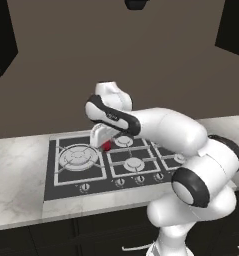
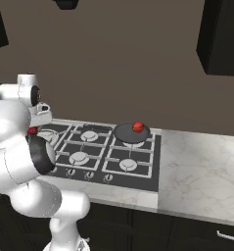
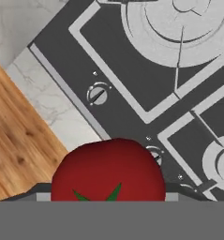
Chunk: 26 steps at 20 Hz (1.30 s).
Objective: Place the pan on the rear right burner on the stove. Then place the tomato and the onion in the pan and turn on the rear right burner.
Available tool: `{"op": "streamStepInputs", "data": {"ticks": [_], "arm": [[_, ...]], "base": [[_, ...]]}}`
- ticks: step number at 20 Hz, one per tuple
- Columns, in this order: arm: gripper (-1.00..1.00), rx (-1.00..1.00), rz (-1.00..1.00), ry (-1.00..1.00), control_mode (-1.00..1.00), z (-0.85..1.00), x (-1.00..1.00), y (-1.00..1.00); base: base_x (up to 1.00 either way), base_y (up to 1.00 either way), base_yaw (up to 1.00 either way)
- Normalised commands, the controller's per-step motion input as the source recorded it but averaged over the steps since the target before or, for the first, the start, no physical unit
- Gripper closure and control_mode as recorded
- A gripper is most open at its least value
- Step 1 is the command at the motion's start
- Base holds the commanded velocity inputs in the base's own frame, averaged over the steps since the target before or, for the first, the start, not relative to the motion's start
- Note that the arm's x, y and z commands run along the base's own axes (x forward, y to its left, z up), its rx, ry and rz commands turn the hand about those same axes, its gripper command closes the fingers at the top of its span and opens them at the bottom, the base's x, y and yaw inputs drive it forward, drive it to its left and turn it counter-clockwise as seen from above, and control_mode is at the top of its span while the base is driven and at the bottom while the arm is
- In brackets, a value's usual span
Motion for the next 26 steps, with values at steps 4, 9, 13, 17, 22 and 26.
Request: {"op": "streamStepInputs", "data": {"ticks": [4,9,13,17,22,26], "arm": [[1.00,0.00,-0.20,0.06,-1.00,0.17,0.67,-0.54],[1.00,0.00,-0.22,0.02,-1.00,0.02,0.66,-0.56],[1.00,0.00,-0.22,0.01,-1.00,0.00,0.54,-0.59],[1.00,0.00,-0.21,0.00,-1.00,0.00,0.41,-0.56],[1.00,-0.02,-0.21,0.00,-1.00,0.00,0.37,-0.52],[1.00,-0.03,-0.21,0.00,-1.00,-0.10,0.33,-0.49]], "base": [[0.00,0.00,0.00],[0.00,0.00,0.00],[0.00,0.00,0.00],[0.00,0.00,0.00],[0.00,0.00,0.00],[0.00,0.00,0.00]]}}
